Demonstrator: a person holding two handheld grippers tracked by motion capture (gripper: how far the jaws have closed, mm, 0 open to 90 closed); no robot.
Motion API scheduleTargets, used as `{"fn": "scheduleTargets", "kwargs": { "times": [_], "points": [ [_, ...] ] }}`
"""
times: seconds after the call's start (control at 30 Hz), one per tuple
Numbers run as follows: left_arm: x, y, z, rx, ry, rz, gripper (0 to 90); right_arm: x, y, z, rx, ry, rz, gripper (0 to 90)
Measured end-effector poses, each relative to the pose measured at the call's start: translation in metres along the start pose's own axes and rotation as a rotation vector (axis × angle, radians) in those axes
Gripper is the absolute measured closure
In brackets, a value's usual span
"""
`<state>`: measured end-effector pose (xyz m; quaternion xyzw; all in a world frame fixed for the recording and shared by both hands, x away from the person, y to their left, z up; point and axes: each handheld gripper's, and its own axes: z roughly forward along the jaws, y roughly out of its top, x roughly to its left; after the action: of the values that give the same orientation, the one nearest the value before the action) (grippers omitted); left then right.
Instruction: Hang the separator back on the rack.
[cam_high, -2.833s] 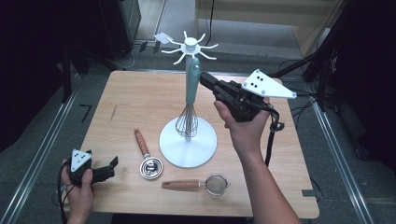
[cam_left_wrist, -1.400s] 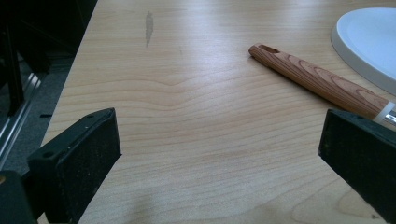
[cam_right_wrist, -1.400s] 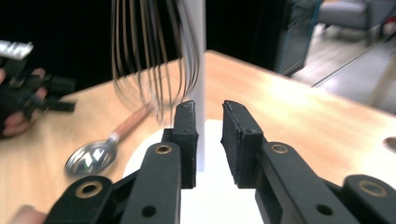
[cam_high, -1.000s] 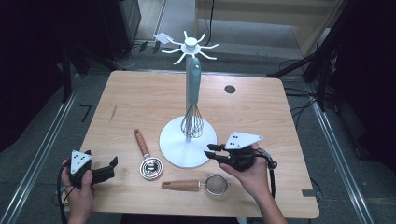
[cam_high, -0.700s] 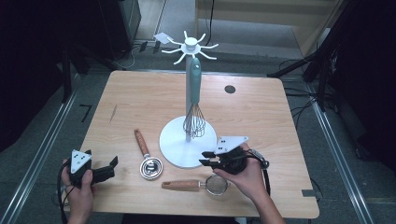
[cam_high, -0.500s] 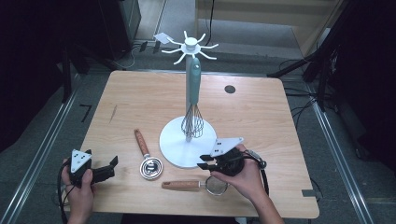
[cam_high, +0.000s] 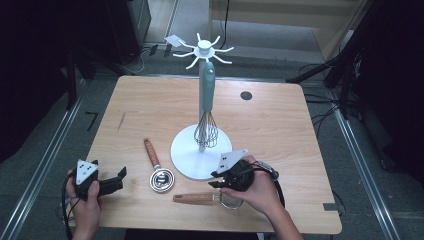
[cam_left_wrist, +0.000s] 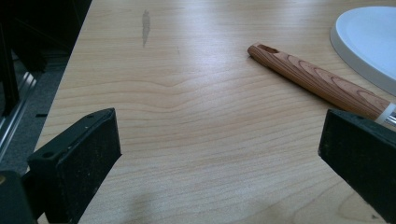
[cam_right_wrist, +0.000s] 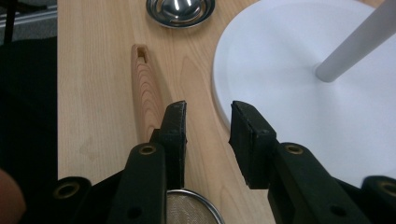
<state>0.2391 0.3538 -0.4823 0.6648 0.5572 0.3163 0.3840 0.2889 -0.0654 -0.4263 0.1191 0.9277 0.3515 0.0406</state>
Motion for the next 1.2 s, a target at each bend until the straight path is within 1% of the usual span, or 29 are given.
{"fn": "scheduleTargets", "kwargs": {
  "times": [0.07,0.23,0.4,0.5,0.8,0.83,0.87,0.9,0.93,0.97,1.0,1.03,1.07,1.1,1.13,1.2],
  "points": [
    [0.000,0.000,0.000,0.000,-0.001,0.001,0.0,0.003,0.001,0.001,0.008,0.005,-0.008,70.9],
    [0.000,0.000,0.000,0.000,-0.001,0.002,0.0,0.004,0.002,0.004,0.016,0.022,-0.029,73.7],
    [0.000,0.000,0.000,0.000,0.000,0.002,0.0,0.007,0.004,0.008,0.049,0.050,-0.055,74.6],
    [0.000,0.000,0.000,-0.001,-0.001,0.001,0.0,0.008,0.005,0.012,0.080,0.062,-0.063,74.6],
    [0.000,0.000,0.000,-0.001,-0.002,0.001,0.0,0.010,0.006,0.020,0.128,0.104,-0.079,71.6],
    [0.000,0.000,0.000,-0.002,-0.001,0.002,0.0,0.011,0.006,0.020,0.151,0.101,-0.069,71.1],
    [0.000,0.000,0.000,-0.001,-0.001,0.002,0.0,0.011,0.007,0.021,0.160,0.107,-0.064,70.4],
    [0.000,0.000,0.000,-0.002,-0.001,0.001,0.0,0.011,0.007,0.023,0.175,0.112,-0.073,70.0],
    [0.000,0.000,0.000,-0.002,0.000,0.001,0.0,0.012,0.008,0.024,0.191,0.107,-0.074,69.8],
    [0.000,0.000,0.000,-0.002,0.000,0.002,0.0,0.013,0.010,0.025,0.210,0.111,-0.072,69.7],
    [0.000,0.000,0.000,-0.002,0.001,0.002,0.0,0.014,0.011,0.026,0.222,0.107,-0.083,69.3],
    [0.000,0.000,0.000,-0.003,0.000,0.002,0.0,0.015,0.013,0.027,0.238,0.117,-0.081,68.9],
    [0.000,0.000,0.000,-0.003,0.001,0.002,0.0,0.016,0.014,0.028,0.255,0.100,-0.086,68.9],
    [0.000,0.000,0.000,-0.003,0.001,0.002,0.0,0.016,0.016,0.031,0.265,0.119,-0.094,68.9],
    [0.000,0.000,0.000,-0.003,0.001,0.001,0.0,0.017,0.017,0.033,0.292,0.123,-0.096,68.8],
    [0.000,0.000,0.001,-0.003,0.000,0.003,0.0,0.018,0.019,0.036,0.321,0.120,-0.103,68.3]
  ]
}}
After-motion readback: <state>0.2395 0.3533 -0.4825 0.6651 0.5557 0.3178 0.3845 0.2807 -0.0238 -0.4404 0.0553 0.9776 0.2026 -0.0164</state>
